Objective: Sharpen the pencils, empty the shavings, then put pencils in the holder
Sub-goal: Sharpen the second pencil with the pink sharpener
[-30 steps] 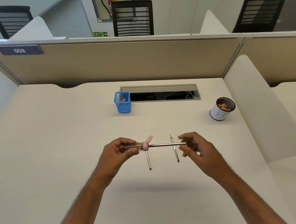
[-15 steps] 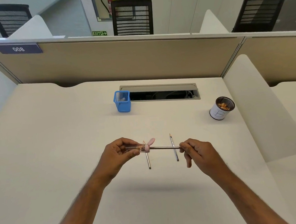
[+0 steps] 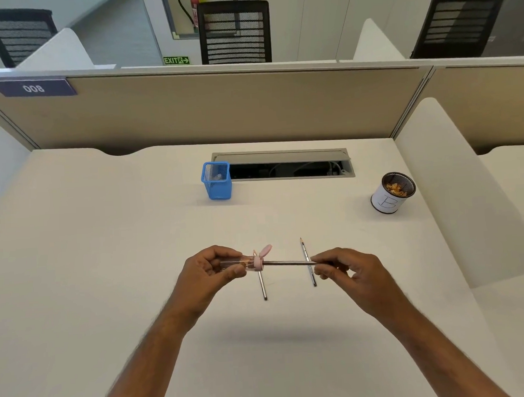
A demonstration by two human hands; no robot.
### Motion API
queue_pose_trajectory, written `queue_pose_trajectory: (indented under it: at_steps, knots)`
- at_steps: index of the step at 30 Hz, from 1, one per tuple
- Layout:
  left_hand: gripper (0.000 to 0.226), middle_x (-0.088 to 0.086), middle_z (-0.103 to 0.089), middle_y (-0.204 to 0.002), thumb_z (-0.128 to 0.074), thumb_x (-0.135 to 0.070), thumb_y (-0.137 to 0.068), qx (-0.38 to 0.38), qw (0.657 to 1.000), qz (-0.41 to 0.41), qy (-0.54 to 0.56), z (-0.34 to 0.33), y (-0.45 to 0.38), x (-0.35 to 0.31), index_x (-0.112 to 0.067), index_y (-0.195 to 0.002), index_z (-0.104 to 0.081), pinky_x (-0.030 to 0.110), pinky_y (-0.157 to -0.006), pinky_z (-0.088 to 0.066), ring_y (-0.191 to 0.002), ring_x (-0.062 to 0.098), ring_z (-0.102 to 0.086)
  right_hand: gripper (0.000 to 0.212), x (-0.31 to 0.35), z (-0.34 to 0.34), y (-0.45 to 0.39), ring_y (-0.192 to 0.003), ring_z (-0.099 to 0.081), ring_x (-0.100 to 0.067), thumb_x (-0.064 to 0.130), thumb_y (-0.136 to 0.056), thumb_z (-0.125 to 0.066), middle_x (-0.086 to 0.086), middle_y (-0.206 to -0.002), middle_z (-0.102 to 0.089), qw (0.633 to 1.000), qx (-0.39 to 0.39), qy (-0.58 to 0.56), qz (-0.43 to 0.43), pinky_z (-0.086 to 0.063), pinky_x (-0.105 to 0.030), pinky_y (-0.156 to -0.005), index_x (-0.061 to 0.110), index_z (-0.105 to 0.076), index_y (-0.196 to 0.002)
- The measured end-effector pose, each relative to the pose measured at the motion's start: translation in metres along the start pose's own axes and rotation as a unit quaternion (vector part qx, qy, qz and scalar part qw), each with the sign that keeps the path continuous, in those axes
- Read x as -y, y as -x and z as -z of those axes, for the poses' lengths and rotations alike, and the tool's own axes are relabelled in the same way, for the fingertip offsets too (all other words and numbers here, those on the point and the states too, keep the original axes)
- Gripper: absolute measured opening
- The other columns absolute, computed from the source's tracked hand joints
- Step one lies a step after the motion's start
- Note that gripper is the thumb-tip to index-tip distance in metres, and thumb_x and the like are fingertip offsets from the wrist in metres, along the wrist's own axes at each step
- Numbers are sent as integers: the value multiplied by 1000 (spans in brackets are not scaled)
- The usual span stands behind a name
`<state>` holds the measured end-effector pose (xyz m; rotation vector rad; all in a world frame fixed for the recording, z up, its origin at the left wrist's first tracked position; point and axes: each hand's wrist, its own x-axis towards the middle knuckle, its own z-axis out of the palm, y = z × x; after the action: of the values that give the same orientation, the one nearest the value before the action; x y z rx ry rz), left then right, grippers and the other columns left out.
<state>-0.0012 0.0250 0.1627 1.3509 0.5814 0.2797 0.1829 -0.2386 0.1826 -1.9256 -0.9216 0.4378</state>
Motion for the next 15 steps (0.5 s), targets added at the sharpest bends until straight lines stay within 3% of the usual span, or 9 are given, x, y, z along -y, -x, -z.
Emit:
queue_pose_trajectory:
  at_steps: [3,5,9,12,15]
  knots:
    - [35,10,-89,-110,-96,-36,-72,5,1000,1,-9,0,-2,0,-24,-102,-84,27,-92,-67,-103,26,-85,20,0,1,-1,-78,-73,-12,17,-101,-74,12,-84,-78,1000,-3,11,4,-51,-16,-71,37,-77,-105]
    - [28,9,-89,-111,-96,-28,-77,15,999,-2,-29,-1,-2,2,-25,-102,-84,26,-92,-66,-107,25,-85,14,-2,2,-2,-66,-66,-7,26,-105,-67,8,-72,-74,1000,5,0,-4,-44,-11,-64,31,-76,-96]
    - [22,7,-88,-114,-92,-13,-87,27,998,-5,-59,-2,-1,6,-25,-104,-84,24,-93,-65,-111,24,-84,31,-7,-1,-1,-52,-56,-3,43,-106,-54,0,-53,-66,998,26,-35,-44,-43,-13,-61,29,-71,-85]
    - [23,7,-89,-112,-95,-15,-86,18,998,-4,-58,-1,-2,4,-25,-103,-84,22,-90,-65,-109,23,-84,29,-9,-4,0,-50,-59,-10,47,-104,-53,-2,-63,-69,996,31,-71,-49,-48,-20,-62,32,-75,-92]
    - [25,8,-89,-111,-97,-16,-84,15,999,-4,-49,1,-3,3,-24,-103,-84,23,-90,-65,-106,24,-85,33,-6,-4,0,-58,-60,-13,57,-100,-53,-1,-77,-72,993,42,-96,-52,-51,-25,-65,39,-77,-114]
